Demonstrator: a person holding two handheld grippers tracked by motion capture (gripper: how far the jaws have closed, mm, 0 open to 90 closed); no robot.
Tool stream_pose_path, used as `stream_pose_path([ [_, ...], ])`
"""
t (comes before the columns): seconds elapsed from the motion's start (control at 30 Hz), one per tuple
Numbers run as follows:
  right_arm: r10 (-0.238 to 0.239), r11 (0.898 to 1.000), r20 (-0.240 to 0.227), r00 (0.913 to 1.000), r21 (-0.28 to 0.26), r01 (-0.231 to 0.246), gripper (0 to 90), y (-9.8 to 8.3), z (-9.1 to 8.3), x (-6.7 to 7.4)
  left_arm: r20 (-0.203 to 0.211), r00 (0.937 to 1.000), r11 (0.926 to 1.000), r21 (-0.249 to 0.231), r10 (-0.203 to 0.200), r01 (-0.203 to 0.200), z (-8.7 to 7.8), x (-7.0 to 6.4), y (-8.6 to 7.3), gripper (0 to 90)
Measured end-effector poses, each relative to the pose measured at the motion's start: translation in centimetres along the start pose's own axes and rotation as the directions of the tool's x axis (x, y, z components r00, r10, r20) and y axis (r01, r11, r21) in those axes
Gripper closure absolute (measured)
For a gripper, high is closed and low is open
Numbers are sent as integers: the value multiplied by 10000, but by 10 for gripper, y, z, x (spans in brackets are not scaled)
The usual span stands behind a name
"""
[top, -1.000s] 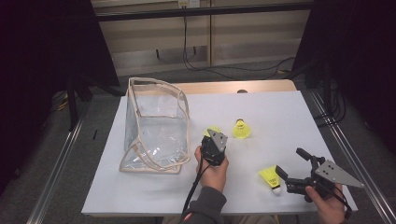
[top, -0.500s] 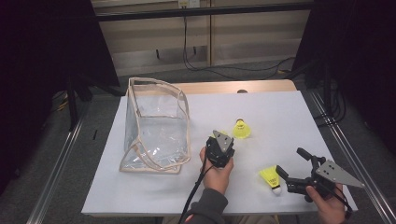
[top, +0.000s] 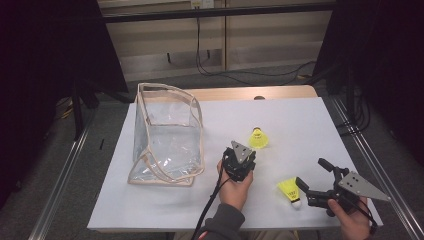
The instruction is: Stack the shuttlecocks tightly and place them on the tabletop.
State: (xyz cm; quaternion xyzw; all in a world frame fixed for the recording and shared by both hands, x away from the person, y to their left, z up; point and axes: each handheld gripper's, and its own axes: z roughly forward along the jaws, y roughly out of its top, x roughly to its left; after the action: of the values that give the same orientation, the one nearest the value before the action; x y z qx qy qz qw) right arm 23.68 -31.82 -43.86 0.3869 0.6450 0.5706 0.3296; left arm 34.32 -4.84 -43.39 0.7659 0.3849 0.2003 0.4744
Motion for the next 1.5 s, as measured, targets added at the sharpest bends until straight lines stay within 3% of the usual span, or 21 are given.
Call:
stream_pose_path([
  [0.13, 12, 10000, -6, 10000, 7, -12, 26, 0, 0, 0, 282, 9995, 9998, 84, -174, 172, 0, 0, -1, 771],
  [0.17, 25, 10000, -7, 10000, -11, -25, 26, 0, 0, 0, 501, 9987, 9998, 163, -89, 81, -1, -1, -1, 788],
  [0.23, 25, 10000, -11, 10000, -6, -25, 26, 0, 0, 0, 565, 9984, 9998, 198, 11, -22, -1, -2, -1, 808],
  [0.3, -6, 10000, 3, 10000, 2, 6, 26, 0, 0, 0, 694, 9976, 9994, 324, 73, -96, -1, -2, -2, 896],
  [0.63, 51, 10000, 4, 10000, -13, -51, 26, 0, 0, 0, 670, 9977, 9982, 576, 137, -176, 0, 1, -7, 900],
  [0.93, 16, 10000, -7, 10000, -3, -16, 26, 0, 0, 0, 977, 9949, 9979, 586, 232, -290, 0, -3, -10, 895],
  [1.0, 8, 10000, 17, 10000, 19, -8, 26, 0, -1, 0, 1064, 9941, 9984, 503, 218, -272, -1, -3, -10, 863],
  [1.03, 24, 10000, -4, 10000, 4, -24, 26, 0, 0, 0, 1330, 9908, 9986, 425, 254, -313, -4, -4, -8, 841],
  [1.13, 42, 10000, -23, 10000, 30, -42, 26, 0, 0, 0, 1283, 9906, 9978, 387, 481, -534, -7, -4, -3, 801],
  [1.33, -14, 10000, -37, 10000, 49, 14, 26, 0, 1, 1, 1161, 9925, 9990, 176, 380, -403, -12, 0, 9, 674],
  [1.4, 20, 10000, -19, 10000, 62, -20, 26, 0, 1, 0, 1048, 9942, 9996, 101, 253, -265, -13, 2, 13, 566],
  [1.47, 53, 10000, -35, 10000, 41, -53, 26, -1, 1, 0, 1005, 9949, 10000, 88, -15, 7, -14, 6, 16, 539],
  [1.5, 45, 10000, -49, 10000, 60, -45, 26, -1, 1, 0, 854, 9963, 9999, 71, 94, -100, -14, 9, 19, 462],
])
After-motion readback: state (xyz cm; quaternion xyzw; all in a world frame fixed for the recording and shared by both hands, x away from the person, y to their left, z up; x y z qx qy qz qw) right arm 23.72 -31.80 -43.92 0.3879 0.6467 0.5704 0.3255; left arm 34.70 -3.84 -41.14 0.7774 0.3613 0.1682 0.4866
